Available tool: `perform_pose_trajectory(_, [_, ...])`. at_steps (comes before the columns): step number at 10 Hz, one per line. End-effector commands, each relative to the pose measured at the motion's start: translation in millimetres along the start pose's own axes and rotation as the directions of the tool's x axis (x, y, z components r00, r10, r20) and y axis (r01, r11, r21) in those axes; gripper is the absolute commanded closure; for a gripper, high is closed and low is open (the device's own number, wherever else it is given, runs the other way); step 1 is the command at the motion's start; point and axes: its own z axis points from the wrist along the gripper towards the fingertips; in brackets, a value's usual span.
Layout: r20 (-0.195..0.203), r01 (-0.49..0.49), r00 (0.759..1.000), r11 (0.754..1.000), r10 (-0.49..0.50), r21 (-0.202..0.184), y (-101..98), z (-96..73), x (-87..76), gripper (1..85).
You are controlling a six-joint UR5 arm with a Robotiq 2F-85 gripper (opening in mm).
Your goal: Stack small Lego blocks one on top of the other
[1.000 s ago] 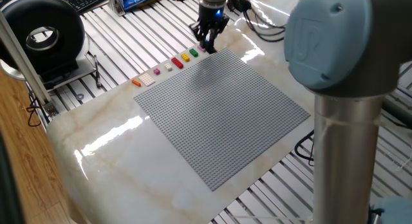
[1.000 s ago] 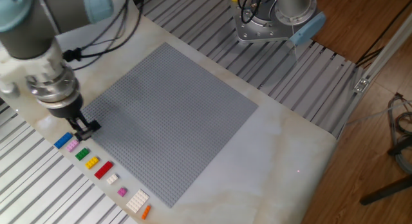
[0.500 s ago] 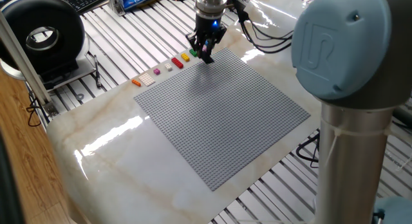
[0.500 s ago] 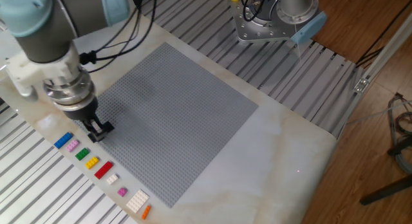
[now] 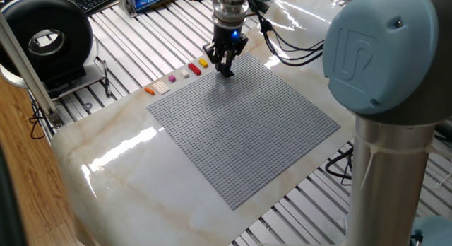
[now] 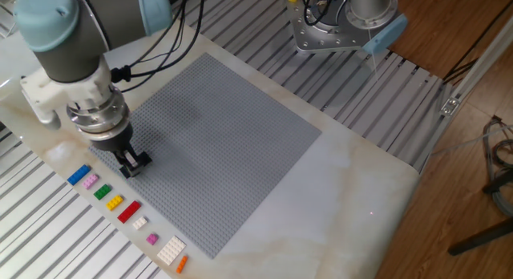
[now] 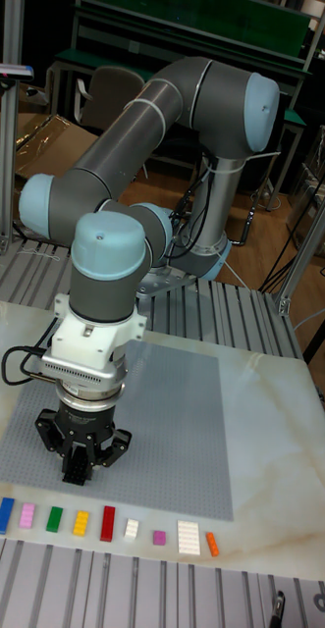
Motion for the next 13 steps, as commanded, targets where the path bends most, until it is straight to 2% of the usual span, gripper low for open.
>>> perform_pose_trajectory(1, [0.02, -0.012, 1.0, 1.0, 0.012, -0.018, 6.3, 10.3, -4.1, 84.7])
perform_pose_trajectory(3, [0.011, -0.003, 1.0, 1.0, 0.003, 0.001, 0.9, 9.1, -1.9, 84.7])
perform_pose_trajectory(5, [0.01, -0.004, 1.0, 1.0, 0.004, -0.003, 2.0, 8.4, -1.6, 84.7])
perform_pose_trajectory(6, [0.018, -0.003, 1.0, 1.0, 0.003, 0.006, -0.5, 8.0, -4.0, 84.7])
perform_pose_trajectory(7, [0.045, -0.003, 0.999, 1.0, 0.002, 0.015, -3.3, 6.6, -11.9, 84.7])
perform_pose_trajectory(9, [0.056, 0.006, 0.998, 1.0, -0.007, 0.025, -6.8, 4.1, -16.2, 84.7])
perform_pose_trajectory(10, [0.049, 0.021, 0.999, 0.998, -0.024, 0.063, -16.5, 3.8, -14.5, 84.7])
perform_pose_trajectory(11, [0.039, 0.031, 0.999, 0.997, -0.034, 0.076, -19.8, 3.6, -12.4, 84.7])
perform_pose_trajectory(12, [0.041, 0.032, 0.999, 0.997, -0.035, 0.066, -17.3, 3.8, -12.6, 84.7])
perform_pose_trajectory(13, [0.029, 0.04, 0.999, 0.996, -0.042, 0.076, -19.9, 3.7, -9.9, 84.7])
